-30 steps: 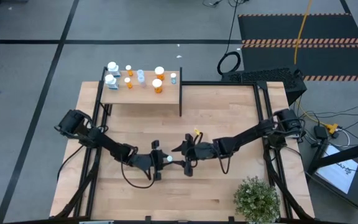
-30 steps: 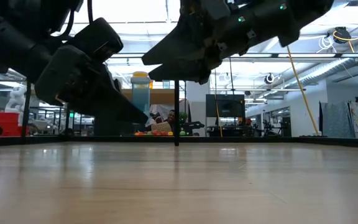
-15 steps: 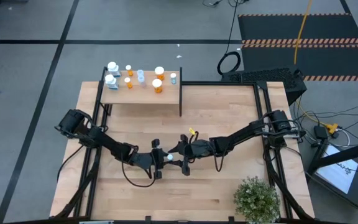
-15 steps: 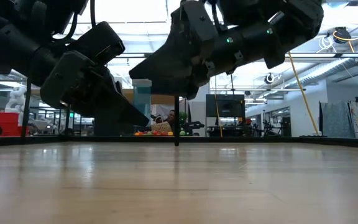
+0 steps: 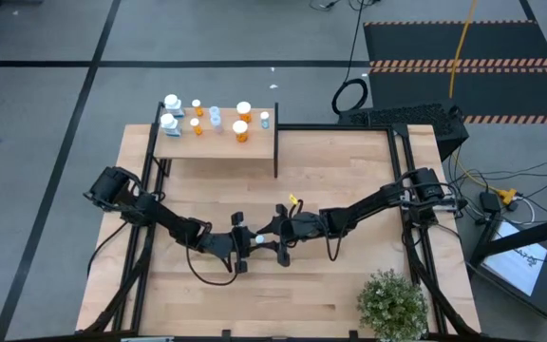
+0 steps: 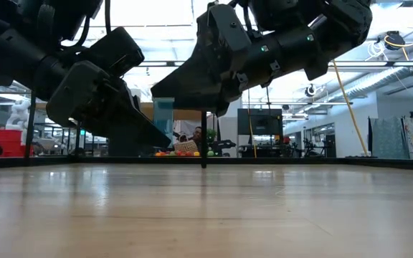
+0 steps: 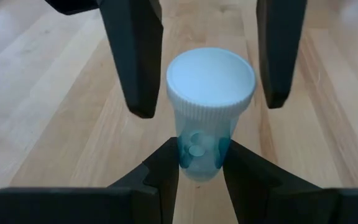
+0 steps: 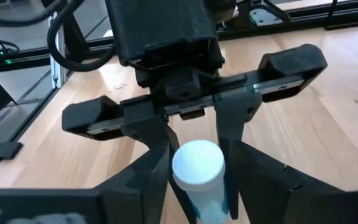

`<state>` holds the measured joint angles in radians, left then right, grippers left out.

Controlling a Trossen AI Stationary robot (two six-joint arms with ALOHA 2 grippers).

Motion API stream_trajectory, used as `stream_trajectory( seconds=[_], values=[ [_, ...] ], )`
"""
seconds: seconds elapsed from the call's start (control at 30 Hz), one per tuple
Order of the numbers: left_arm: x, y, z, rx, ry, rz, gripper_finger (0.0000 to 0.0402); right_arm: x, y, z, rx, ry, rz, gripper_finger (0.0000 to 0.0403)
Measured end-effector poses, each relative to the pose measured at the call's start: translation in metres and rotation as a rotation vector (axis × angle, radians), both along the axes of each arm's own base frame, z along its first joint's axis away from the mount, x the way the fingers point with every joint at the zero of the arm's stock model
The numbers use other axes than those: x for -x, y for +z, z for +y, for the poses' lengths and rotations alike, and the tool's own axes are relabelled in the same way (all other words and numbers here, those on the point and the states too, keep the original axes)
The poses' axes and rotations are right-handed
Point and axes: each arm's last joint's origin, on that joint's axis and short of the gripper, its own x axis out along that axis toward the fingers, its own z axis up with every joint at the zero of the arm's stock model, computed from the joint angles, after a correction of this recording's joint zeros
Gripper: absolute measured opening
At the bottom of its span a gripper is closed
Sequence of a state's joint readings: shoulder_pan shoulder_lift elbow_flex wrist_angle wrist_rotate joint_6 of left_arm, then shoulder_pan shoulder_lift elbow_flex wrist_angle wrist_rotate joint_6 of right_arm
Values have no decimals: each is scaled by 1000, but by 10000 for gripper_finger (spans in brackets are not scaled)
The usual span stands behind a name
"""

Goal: Pick and place medicine bottles onto shelf by color
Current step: Put the blue pill bottle on the shelf aligned with the other blue pill bottle

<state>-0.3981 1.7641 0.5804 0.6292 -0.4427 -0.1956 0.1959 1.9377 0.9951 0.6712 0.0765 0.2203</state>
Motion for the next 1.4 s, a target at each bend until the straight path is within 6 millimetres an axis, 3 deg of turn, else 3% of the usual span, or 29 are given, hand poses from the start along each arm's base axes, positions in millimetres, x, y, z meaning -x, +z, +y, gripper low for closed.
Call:
stream_trajectory(
  seconds=[0.3,0.67,0.87,1.1,1.23,1.4],
  values=[
    [0,0,0,13,7,-2,118,0,0,0,-1,0,2,126],
    [0,0,0,55,29,-10,126,0,0,0,-3,0,3,120],
    [0,9,-3,110,55,-64,211,1,-2,0,-2,0,25,119],
    [10,22,-1,87,67,4,315,2,4,-1,-1,6,17,119],
    [18,26,2,83,96,59,337,5,16,-6,-14,36,26,119],
    [26,28,5,82,142,118,332,12,31,-16,1,45,66,119]
  ],
)
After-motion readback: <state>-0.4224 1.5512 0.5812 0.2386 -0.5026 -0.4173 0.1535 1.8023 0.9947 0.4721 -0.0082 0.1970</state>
